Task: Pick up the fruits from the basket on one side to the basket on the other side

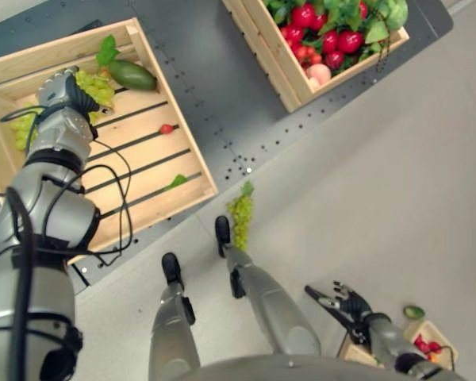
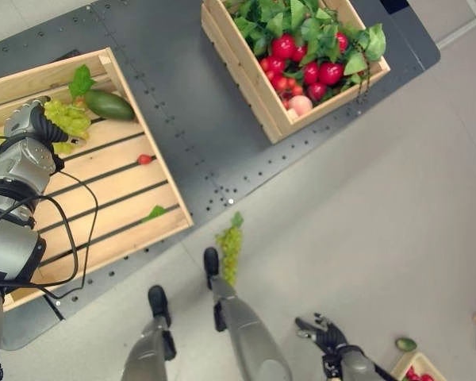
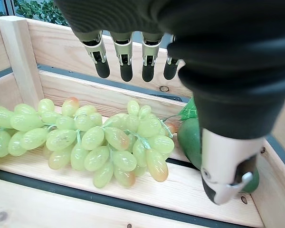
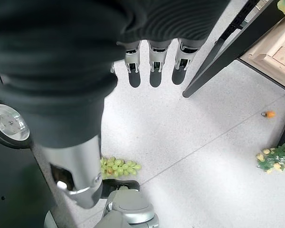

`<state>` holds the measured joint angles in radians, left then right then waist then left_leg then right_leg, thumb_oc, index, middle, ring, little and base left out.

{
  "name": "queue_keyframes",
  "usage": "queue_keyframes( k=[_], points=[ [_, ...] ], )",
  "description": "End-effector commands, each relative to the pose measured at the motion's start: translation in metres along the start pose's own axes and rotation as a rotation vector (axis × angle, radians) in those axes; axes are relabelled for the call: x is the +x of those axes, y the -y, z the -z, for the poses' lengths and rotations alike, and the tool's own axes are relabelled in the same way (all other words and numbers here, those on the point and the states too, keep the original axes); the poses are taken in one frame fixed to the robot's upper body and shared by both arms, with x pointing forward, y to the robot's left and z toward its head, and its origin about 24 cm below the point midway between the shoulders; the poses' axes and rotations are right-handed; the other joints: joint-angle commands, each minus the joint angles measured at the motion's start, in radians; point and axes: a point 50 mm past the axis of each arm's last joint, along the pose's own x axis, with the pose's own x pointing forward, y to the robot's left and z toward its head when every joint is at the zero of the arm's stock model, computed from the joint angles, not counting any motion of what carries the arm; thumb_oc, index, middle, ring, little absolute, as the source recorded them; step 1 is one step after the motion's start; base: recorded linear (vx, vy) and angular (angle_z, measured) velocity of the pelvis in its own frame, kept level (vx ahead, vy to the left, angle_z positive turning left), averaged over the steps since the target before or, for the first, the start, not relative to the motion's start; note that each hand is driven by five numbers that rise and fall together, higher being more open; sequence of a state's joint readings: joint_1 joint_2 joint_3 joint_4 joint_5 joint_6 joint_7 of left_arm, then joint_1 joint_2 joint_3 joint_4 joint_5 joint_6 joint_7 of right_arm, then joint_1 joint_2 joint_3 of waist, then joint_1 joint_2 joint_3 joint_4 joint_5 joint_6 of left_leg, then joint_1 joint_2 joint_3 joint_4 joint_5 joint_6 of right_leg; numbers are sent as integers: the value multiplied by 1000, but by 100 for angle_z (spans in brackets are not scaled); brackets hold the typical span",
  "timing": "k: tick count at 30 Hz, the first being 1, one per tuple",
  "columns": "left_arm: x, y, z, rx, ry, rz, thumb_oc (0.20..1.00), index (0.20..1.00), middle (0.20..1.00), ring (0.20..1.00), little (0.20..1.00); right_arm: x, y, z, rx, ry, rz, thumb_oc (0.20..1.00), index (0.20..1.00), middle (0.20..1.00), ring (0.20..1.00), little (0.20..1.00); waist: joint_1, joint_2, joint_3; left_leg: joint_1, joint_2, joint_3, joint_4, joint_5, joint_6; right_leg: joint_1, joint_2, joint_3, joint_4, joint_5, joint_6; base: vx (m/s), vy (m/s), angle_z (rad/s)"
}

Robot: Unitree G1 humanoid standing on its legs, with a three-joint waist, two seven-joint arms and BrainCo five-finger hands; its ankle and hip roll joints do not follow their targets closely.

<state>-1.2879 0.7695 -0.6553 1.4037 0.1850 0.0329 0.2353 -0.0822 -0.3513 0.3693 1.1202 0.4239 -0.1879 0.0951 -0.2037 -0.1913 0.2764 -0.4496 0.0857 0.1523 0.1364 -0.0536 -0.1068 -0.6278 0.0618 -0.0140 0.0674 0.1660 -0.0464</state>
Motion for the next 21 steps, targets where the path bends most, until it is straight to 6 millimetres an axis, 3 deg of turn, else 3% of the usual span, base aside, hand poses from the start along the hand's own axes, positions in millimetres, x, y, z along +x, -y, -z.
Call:
queue_keyframes(
  k=[1,9,16,21],
  points=[
    [5,-34,-1,-2,16,-101,1000,1000,1000,1000,1000,-9,22,17,16,-72,63,1000,1000,1000,1000,1000,-5,34,27,14,-2,-31,66,-19,54,48,-7,-20,135,-145,122,0,0,0],
    [4,-28,3,-23,13,-98,1000,1000,1000,1000,1000,-11,24,19,8,-75,71,1000,1000,1000,1000,1000,0,38,27,-1,-6,-37,74,-23,57,35,-13,-25,137,-143,123,7,13,4],
    [3,-50,4,21,106,-232,1000,1000,1000,1000,1000,-12,22,21,16,-60,60,1000,1000,1000,1000,1000,3,18,37,-33,-4,-48,109,-34,59,21,-17,-31,143,-140,122,-1,-1,1],
    [-7,-68,33,190,151,-360,1000,1000,1000,1000,1000,-12,18,16,-4,-5,45,1000,1000,1000,1000,1000,5,-7,40,-84,4,-56,136,-39,61,-8,-16,-39,146,-131,127,-20,-1,0]
  ],
)
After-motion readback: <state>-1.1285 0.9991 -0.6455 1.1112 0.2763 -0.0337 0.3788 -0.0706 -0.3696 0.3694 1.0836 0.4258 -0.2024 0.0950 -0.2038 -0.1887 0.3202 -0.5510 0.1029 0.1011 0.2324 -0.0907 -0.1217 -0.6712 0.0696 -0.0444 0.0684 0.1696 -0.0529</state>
